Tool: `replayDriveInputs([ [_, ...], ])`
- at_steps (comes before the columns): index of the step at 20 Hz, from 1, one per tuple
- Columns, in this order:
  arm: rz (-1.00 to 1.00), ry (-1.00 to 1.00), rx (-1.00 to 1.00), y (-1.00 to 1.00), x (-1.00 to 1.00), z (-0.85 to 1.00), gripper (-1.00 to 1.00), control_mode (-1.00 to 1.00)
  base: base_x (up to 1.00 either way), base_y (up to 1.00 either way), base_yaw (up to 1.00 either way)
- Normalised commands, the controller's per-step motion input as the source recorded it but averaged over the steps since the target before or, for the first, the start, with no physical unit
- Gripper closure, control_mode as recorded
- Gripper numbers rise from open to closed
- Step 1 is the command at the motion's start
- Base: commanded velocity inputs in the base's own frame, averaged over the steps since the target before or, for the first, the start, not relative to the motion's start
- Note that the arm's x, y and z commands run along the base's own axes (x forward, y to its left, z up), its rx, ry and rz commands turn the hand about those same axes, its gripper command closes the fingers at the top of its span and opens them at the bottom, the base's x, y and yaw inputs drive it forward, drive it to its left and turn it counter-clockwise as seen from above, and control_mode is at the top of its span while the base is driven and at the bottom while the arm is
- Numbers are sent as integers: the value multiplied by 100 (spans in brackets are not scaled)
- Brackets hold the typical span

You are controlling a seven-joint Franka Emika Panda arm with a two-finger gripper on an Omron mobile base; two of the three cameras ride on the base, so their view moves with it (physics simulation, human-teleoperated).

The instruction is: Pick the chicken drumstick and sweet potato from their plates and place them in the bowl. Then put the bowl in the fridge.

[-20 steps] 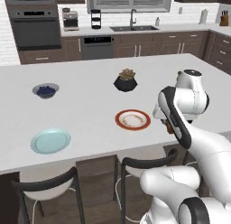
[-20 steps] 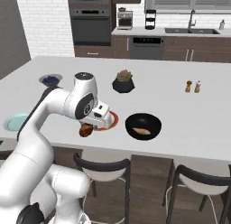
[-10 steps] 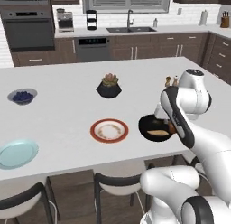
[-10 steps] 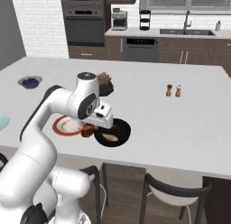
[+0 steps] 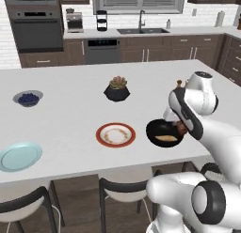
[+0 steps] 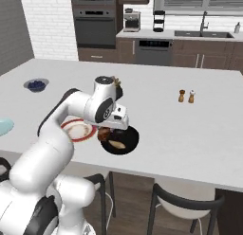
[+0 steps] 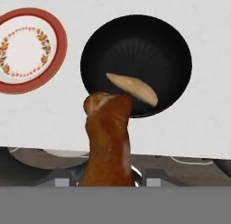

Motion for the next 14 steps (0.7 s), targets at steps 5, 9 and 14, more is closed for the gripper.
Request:
replayDriveInputs([
  [5, 19, 3, -2, -15, 98, -45, 100, -100, 0, 0, 0],
  [9, 17, 0, -9, 0, 56, -49, 100, -100, 0, 0, 0],
  [14, 35, 0, -10, 0, 2, -9, 100, -100, 0, 0, 0],
])
